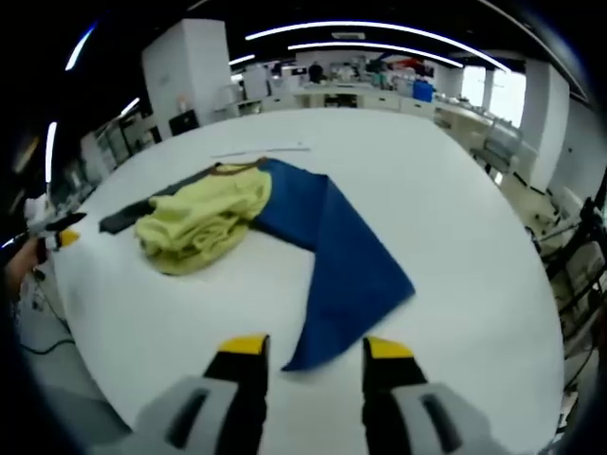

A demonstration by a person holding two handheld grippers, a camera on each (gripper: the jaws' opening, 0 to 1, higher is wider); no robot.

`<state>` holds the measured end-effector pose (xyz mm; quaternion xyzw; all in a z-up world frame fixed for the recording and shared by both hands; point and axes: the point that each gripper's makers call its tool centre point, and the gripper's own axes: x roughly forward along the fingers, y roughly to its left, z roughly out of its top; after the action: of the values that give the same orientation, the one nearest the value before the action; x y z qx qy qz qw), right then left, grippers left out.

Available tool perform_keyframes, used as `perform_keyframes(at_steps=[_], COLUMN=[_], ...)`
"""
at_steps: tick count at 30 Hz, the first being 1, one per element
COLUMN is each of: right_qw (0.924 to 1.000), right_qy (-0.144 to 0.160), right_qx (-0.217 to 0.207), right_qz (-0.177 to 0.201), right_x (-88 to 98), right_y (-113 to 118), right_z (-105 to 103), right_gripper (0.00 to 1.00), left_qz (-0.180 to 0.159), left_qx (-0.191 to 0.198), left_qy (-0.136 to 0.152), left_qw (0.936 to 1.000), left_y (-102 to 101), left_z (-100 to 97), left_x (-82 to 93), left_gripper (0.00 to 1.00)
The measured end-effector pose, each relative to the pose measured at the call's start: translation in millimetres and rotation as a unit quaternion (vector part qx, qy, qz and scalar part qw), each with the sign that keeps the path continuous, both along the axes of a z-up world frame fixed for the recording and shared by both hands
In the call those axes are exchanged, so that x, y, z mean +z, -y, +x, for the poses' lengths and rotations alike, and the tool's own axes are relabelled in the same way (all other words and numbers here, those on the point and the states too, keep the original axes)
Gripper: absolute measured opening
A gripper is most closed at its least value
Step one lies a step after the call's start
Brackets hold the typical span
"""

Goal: Fold the garment on the visible template until the final outline fits inside the template.

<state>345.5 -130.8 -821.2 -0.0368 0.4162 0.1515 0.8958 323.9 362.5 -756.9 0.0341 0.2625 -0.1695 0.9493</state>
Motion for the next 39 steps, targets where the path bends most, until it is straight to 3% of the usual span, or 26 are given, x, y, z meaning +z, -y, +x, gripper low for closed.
perform_keyframes(at_steps=[9, 15, 23, 29, 39], right_qw=[0.9979, 0.9976, 0.9974, 0.9969, 0.9917], right_qy=[0.011, 0.009, 0.0, 0.003, 0.031], right_qx=[0.033, 0.042, 0.039, 0.033, 0.026], right_qz=[-0.055, -0.053, -0.061, -0.071, -0.122], right_x=[-10.0, -14.1, -8.4, 8.1, 40.8], right_y=[0.7, 0.6, 14.0, 30.7, 68.7], right_z=[-4.2, -6.6, -4.0, -2.3, 25.0], right_gripper=[0.18, 0.0, 0.0, 0.0, 0.0], left_qz=[-0.013, -0.008, 0.001, -0.004, -0.002], left_qx=[-0.019, -0.025, -0.033, -0.031, -0.038], left_qy=[-0.006, -0.015, -0.037, -0.034, -0.033], left_qw=[0.9997, 0.9995, 0.9988, 0.9989, 0.9987], left_y=[19.8, 18.5, 13.1, 26.7, 30.9], left_z=[-10.2, -12.3, -17.5, -22.5, -23.9], left_x=[2.7, -0.3, -15.1, -9.8, -8.1], left_gripper=[0.98, 0.96, 0.93, 0.94, 0.94])
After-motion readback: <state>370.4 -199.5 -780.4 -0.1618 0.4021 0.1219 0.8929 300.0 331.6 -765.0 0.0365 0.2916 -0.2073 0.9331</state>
